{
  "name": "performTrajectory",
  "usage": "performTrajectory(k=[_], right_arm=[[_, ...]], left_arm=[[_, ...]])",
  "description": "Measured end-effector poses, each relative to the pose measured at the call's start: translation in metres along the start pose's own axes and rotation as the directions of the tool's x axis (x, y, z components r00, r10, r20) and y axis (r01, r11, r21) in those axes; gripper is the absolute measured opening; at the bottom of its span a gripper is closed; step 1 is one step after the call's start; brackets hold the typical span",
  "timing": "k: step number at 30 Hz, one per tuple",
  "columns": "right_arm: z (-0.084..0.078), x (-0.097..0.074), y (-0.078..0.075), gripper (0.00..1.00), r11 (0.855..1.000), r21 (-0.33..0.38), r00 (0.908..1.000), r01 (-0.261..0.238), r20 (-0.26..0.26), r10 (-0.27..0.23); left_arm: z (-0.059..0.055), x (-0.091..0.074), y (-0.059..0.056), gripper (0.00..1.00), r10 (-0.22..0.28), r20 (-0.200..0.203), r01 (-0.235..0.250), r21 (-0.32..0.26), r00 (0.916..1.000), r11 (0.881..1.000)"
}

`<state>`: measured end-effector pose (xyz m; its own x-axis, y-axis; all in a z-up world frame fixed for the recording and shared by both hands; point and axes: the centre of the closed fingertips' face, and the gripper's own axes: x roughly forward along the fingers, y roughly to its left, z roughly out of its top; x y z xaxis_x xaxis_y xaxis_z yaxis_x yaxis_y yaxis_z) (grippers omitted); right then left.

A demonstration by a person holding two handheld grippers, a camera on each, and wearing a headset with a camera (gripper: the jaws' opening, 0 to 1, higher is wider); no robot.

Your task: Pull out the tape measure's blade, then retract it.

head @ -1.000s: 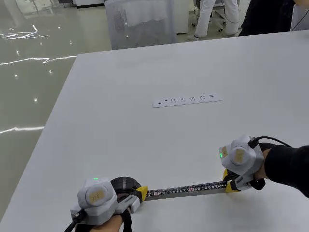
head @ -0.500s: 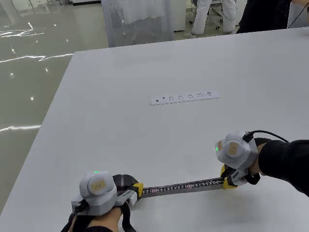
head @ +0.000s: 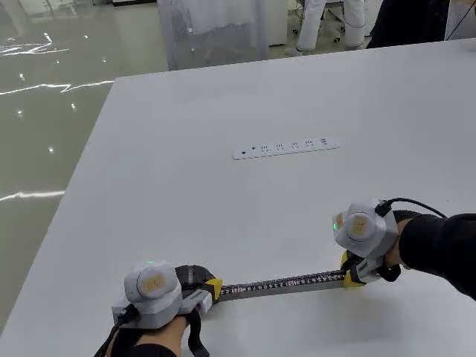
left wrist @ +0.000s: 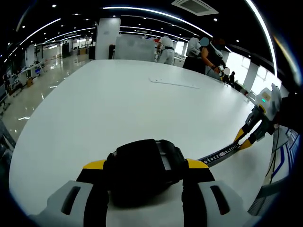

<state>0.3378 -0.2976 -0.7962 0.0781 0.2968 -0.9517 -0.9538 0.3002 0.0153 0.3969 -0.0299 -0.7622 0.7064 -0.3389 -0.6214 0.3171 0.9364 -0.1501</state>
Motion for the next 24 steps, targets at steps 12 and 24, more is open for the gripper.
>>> performTrajectory(k=[12,24], right_arm=[[0.0032,0.0006,0.0020,0.08,1.000,-0.016,0.9999,0.007,-0.015,-0.007],[0.0051,0.0016,0.0034,0.09,0.999,-0.040,0.9984,0.003,-0.056,-0.005]], left_arm=[[0.0001,0.0002,-0.0001,0.58,-0.009,-0.010,0.009,0.001,0.9999,1.000],[-0.0004,0.0004,0.0000,0.58,-0.010,-0.005,0.010,0.005,0.9999,1.000]])
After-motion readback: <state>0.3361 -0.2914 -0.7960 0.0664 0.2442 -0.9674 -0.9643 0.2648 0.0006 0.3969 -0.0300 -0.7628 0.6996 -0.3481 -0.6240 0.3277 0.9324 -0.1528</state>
